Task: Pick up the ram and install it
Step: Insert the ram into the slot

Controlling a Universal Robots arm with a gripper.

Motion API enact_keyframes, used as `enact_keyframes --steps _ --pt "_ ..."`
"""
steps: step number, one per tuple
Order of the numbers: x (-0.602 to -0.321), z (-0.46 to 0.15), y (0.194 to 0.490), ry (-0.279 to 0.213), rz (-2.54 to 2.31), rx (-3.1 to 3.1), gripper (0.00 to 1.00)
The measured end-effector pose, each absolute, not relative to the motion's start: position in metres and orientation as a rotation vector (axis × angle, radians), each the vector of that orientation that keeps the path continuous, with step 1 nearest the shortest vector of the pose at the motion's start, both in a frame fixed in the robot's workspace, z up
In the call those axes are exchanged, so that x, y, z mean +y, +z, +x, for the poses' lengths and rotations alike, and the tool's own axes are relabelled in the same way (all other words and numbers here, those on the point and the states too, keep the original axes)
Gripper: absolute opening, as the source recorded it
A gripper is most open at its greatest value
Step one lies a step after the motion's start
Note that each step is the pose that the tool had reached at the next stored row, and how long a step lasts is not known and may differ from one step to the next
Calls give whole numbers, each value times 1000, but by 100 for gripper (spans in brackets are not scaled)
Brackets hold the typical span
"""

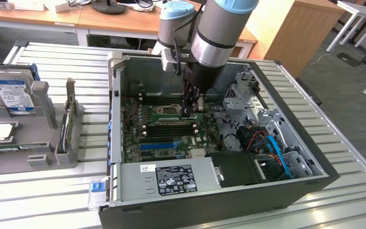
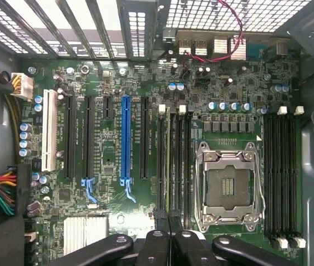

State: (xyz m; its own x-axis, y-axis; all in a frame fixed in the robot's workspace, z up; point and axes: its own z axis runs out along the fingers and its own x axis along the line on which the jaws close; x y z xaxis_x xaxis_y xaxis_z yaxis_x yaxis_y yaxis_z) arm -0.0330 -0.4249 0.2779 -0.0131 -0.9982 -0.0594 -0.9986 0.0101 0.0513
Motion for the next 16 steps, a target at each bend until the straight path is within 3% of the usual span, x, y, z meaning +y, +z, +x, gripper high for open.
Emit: enact_keyframes --steps 16 --pt "-424 -33 271 120 -2193 2235 11"
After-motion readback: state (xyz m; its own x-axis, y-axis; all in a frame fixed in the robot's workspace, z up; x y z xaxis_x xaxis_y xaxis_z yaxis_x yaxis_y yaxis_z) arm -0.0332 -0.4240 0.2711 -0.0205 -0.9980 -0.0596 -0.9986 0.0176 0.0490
